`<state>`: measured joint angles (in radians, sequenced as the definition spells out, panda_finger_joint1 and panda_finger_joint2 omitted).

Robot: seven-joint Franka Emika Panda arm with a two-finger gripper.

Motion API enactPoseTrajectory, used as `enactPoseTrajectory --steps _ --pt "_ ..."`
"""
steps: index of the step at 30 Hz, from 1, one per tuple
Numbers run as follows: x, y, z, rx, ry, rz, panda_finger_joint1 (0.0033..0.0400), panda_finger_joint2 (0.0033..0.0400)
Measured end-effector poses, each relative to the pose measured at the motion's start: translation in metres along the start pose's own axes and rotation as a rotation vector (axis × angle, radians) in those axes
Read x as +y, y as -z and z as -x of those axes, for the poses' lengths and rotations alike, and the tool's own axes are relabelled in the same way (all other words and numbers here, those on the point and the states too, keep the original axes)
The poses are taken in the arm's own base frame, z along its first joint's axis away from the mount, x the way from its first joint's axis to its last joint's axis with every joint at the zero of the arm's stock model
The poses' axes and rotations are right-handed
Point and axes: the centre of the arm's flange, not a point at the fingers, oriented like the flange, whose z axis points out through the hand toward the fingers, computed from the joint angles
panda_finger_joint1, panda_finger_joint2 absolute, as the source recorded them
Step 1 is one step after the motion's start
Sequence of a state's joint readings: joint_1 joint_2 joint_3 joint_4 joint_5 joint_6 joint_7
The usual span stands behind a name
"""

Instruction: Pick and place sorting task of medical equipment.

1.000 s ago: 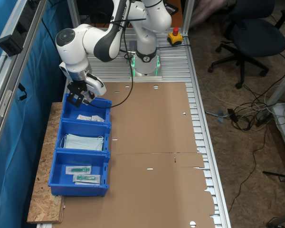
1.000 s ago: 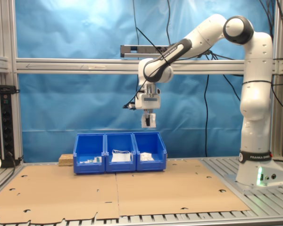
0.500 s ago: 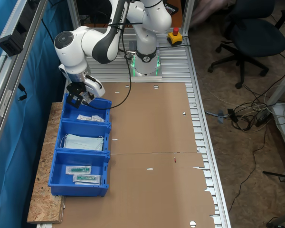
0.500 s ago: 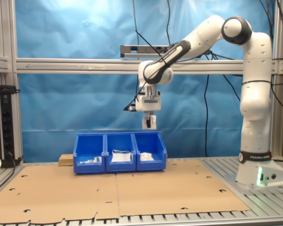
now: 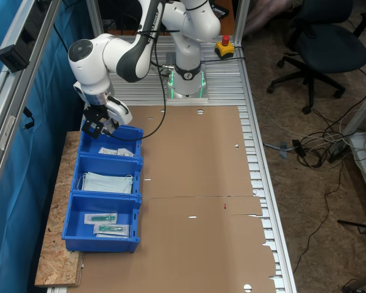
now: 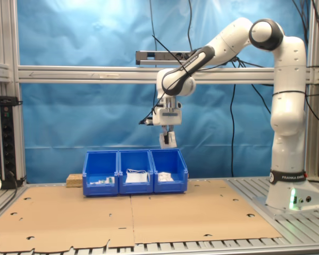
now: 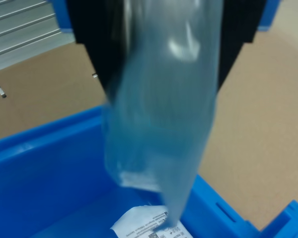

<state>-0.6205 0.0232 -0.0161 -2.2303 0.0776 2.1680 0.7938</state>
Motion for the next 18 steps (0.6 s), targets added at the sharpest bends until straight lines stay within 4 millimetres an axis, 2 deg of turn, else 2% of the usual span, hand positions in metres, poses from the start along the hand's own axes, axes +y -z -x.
enactPoseTrajectory --steps 3,4,12,13,17,18 --pt "0.0003 0.0004 -0.0011 0.003 -0.002 -0.003 0.0086 0.0086" --pt "0.0004 0.0005 -0.0013 0.004 -0.002 -0.004 0.0181 0.0181" --pt "0.0005 0.0008 -0.0020 0.006 -0.003 -0.006 0.0181 0.0181" --pt "0.0005 0.0008 -0.0020 0.006 -0.003 -0.007 0.0330 0.0330" --pt "0.0002 0.0010 -0.0019 0.007 -0.003 -0.007 0.0330 0.0330" --pt "-0.0008 0.0016 -0.0012 0.008 -0.001 -0.008 0.0386 0.0386"
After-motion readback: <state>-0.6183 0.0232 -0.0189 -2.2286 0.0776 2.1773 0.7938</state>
